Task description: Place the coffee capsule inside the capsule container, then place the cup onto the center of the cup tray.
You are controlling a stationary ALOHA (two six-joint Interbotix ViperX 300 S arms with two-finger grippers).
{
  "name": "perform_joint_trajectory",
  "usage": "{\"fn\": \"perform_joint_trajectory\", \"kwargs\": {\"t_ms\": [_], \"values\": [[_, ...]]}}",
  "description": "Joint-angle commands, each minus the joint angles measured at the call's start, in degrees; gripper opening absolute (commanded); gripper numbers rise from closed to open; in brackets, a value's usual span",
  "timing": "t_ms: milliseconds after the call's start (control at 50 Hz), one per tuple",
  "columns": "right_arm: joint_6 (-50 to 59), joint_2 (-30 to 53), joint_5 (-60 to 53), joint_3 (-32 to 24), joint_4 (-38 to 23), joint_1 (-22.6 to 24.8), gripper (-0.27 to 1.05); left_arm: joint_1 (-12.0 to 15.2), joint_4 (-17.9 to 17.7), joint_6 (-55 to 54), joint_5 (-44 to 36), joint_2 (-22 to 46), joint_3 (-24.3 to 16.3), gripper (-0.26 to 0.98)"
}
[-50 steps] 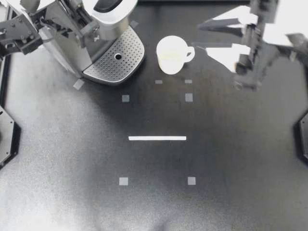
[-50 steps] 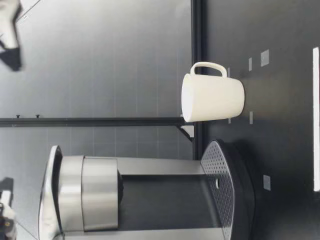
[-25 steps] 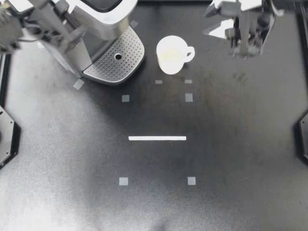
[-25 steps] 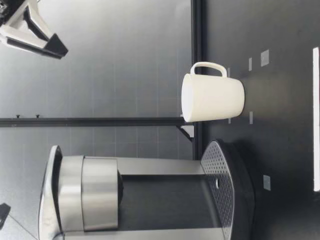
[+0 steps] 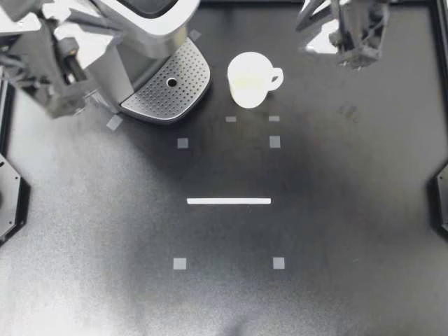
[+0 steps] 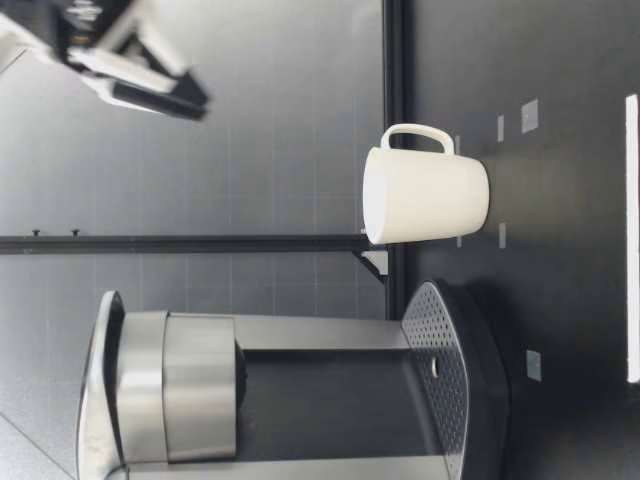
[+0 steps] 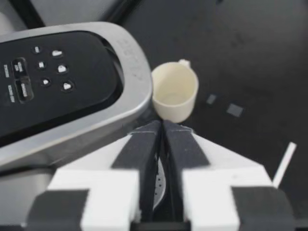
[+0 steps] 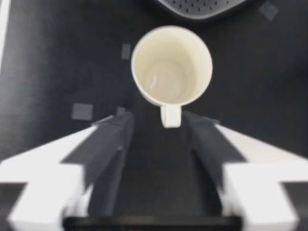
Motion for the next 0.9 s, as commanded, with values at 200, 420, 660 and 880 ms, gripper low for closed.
{"fn": "perform_joint_trajectory", "kwargs": {"t_ms": [200, 420, 660, 880], "values": [[-0.88, 4.31, -5.89, 1.67, 0.18, -0.44, 0.71, 0.0, 0.0, -0.26, -1.14, -1.76, 0.62, 0.16], [-0.88, 8.61, -7.38, 1.58, 0.35, -0.44, 0.71, 0.0, 0.18, -0.18, -1.14, -1.85, 0.97, 0.16], [-0.88, 11.07, -8.35, 1.58, 1.14, -0.44, 0.71, 0.0, 0.35, -0.35, -1.49, -2.72, 2.02, 0.16], [-0.97, 12.66, -9.58, 1.58, 1.41, -0.35, 0.71, -0.09, 0.44, -0.44, -4.13, -3.69, 2.99, 0.16]]}}
